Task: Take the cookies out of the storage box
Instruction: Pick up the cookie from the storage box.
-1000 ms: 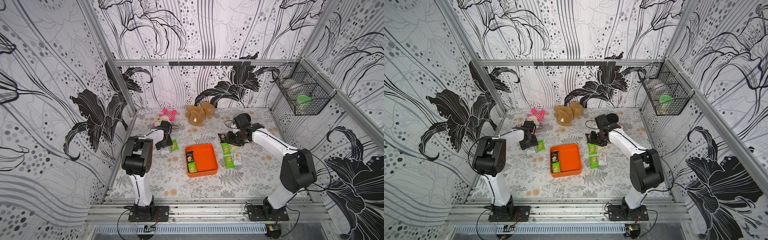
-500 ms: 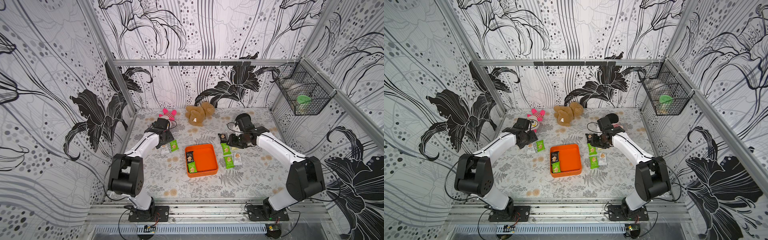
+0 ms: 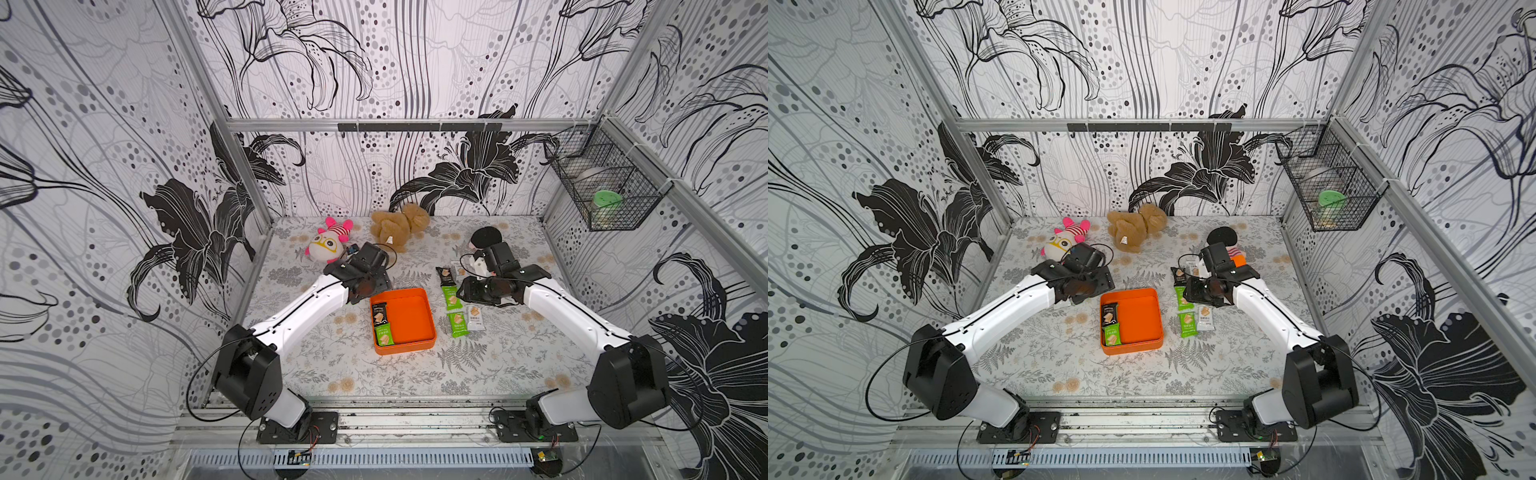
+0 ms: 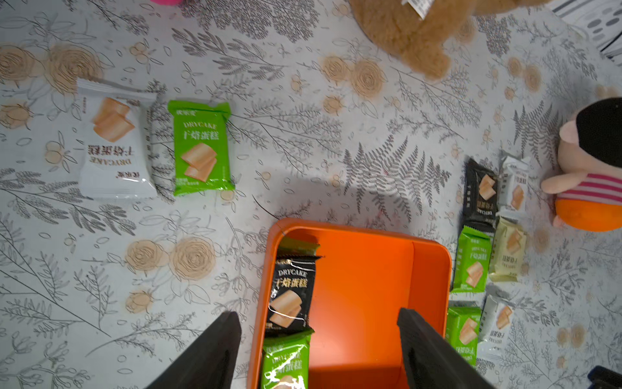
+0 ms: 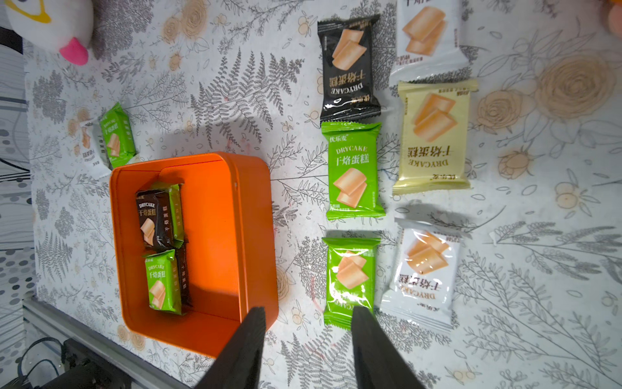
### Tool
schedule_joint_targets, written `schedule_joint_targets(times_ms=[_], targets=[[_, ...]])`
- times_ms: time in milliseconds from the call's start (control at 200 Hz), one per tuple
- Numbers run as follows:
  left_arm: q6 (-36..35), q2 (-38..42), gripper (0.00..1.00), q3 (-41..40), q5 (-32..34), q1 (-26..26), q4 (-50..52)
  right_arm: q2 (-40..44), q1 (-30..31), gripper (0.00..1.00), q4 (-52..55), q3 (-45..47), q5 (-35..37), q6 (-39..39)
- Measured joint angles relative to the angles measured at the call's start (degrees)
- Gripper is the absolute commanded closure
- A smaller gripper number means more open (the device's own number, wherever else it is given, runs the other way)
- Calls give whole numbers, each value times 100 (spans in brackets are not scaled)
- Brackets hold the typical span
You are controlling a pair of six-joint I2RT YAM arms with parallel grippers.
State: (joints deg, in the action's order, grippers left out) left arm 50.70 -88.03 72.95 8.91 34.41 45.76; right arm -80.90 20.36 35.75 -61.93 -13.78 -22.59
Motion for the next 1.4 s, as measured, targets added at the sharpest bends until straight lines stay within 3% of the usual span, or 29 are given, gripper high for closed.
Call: schedule_joint_targets(times_ms=[215, 406, 1397], targets=[[702, -1021, 21, 595, 634, 870, 498, 118, -267, 53, -79, 382, -310, 127], [977, -2048, 21, 1274, 1014, 1174, 979, 118, -485, 53, -120, 501, -581, 240], [492, -2774, 20, 1032, 1075, 796, 758, -96, -584, 53, 48, 350, -682, 433]])
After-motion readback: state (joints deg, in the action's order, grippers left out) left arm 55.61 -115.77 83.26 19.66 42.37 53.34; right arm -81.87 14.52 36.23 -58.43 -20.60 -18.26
